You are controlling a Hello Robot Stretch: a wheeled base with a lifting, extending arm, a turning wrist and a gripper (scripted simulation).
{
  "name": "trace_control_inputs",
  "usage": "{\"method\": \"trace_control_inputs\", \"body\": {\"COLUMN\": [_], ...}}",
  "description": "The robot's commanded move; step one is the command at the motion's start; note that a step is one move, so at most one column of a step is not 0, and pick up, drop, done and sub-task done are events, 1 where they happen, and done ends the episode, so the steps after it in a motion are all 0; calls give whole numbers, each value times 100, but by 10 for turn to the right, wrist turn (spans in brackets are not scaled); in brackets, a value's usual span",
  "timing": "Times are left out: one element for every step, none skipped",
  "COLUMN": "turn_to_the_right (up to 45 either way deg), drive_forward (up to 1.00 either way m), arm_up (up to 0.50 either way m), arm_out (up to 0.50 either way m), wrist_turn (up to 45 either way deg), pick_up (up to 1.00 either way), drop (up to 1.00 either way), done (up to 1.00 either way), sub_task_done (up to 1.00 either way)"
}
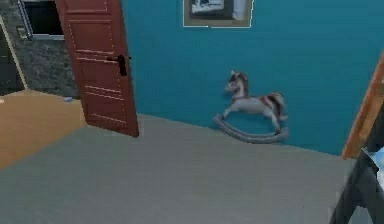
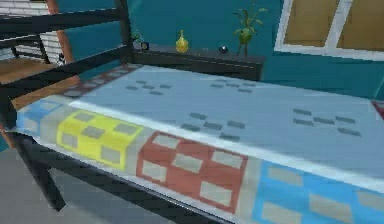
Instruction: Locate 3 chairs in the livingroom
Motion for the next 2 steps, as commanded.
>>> {"method": "trace_control_inputs", "body": {"turn_to_the_right": [0,-450], "drive_forward": [30,0], "arm_up": [0,0], "arm_out": [0,0], "wrist_turn": [0,0], "pick_up": [0,0], "drop": [0,0], "done": [0,0], "sub_task_done": [0,0]}}
